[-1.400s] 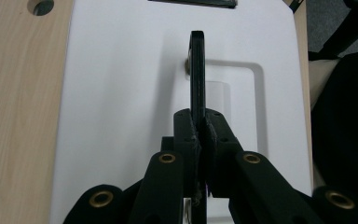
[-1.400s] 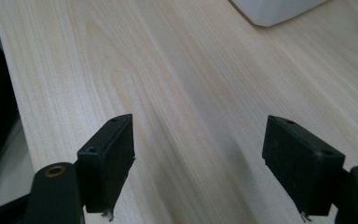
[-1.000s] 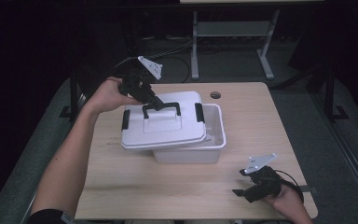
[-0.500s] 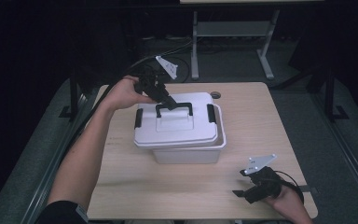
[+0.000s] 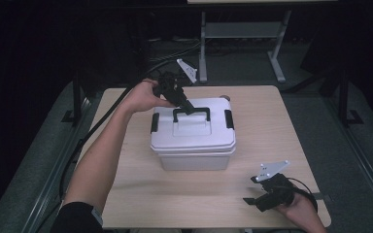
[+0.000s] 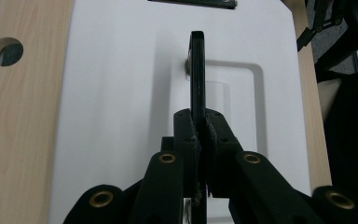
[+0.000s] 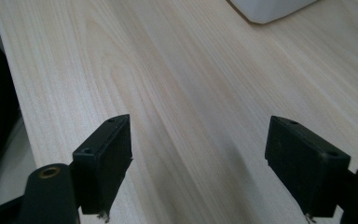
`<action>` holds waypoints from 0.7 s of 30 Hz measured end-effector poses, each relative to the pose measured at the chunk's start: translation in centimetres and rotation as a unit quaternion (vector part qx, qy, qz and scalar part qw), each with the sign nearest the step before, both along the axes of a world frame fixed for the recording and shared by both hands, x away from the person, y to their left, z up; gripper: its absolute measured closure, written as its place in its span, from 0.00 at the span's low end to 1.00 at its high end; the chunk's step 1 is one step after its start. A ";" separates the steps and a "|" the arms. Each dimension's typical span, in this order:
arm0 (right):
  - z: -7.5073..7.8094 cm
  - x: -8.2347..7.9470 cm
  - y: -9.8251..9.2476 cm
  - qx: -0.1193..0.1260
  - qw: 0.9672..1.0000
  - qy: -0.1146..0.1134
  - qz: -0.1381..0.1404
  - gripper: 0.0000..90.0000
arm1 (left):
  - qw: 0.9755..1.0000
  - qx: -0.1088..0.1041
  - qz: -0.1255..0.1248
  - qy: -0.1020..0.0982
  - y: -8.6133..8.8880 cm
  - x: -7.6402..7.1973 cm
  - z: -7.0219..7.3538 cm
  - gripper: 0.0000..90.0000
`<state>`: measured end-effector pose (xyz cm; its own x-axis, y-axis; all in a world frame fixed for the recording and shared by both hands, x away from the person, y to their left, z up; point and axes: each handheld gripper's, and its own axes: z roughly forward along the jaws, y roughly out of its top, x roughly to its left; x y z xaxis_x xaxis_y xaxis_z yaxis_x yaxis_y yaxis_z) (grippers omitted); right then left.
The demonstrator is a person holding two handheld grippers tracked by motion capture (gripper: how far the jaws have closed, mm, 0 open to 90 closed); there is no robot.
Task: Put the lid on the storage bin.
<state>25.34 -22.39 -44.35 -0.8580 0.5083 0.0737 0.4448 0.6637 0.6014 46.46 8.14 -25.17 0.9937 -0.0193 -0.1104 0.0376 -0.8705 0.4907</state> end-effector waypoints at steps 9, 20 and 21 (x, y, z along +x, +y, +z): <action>0.0 0.0 0.0 -0.001 1.000 -0.003 0.003 0.25 | 1.000 0.010 -0.003 0.008 -0.8 0.4 -1.0 0.94; 0.0 0.0 0.0 0.000 1.000 0.001 0.003 0.25 | 1.000 0.018 -0.005 0.017 -1.1 0.7 -1.5 0.94; 0.0 0.0 0.1 0.000 1.000 0.001 0.003 0.25 | 1.000 0.019 -0.009 0.019 -1.1 0.6 -1.6 0.94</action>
<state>25.30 -22.32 -44.40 -0.8611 0.5029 0.0755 0.4417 0.6661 0.6010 47.10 7.05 -26.73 0.9882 -0.0329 -0.1498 0.0395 -0.8894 0.4554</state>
